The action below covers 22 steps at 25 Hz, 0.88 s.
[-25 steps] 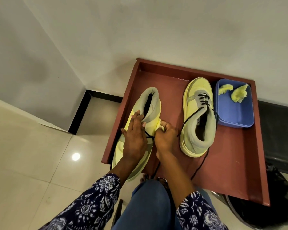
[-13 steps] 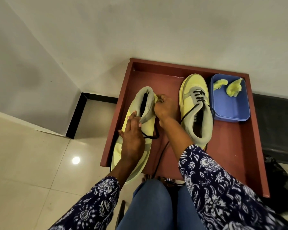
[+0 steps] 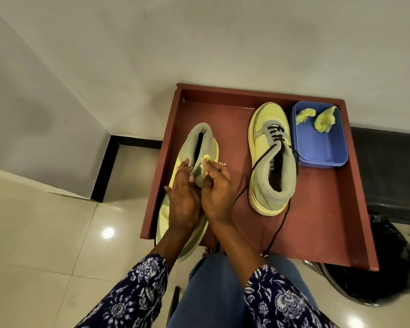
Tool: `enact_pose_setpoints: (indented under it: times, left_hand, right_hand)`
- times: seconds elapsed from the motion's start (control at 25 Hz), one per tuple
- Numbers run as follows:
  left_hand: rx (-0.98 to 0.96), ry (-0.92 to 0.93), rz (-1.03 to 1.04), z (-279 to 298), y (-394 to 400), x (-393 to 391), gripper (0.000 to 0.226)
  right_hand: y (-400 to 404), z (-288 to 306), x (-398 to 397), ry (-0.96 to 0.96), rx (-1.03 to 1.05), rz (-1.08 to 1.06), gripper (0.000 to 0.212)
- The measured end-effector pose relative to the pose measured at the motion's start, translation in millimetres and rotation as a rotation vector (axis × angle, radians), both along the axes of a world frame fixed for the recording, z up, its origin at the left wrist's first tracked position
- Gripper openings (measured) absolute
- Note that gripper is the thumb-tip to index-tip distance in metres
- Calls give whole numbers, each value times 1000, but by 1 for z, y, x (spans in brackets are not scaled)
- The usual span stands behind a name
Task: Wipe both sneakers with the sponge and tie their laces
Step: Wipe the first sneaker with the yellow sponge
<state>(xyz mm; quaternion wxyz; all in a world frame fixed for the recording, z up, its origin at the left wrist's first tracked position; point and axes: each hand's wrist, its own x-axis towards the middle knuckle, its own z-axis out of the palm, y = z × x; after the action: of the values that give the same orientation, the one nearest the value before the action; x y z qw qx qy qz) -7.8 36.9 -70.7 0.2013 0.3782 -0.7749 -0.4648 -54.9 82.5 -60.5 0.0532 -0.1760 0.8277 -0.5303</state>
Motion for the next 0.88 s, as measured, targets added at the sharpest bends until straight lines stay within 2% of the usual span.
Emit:
enact_pose_setpoints:
  times: [0.08, 0.2, 0.32, 0.52, 0.76, 0.88]
  left_hand:
    - [-13, -9, 5, -1, 0, 0, 42]
    - [-25, -18, 2, 0, 0, 0, 40]
    - [-50, -13, -1, -1, 1, 0, 36]
    - [-29, -25, -5, 0, 0, 0, 30]
    - [-13, -19, -12, 2, 1, 1, 27]
    - [-25, -26, -16, 3, 0, 0, 26]
  right_hand:
    - [4, -9, 0, 50, -49, 24, 39]
    - [6, -13, -9, 61, -59, 7, 30]
    - [0, -10, -27, -41, -4, -67, 32]
    - [-11, 2, -64, -202, 159, -14, 30]
    - [-30, 3, -90, -403, 164, 31, 34]
    - [-20, 3, -80, -425, 150, 1, 30]
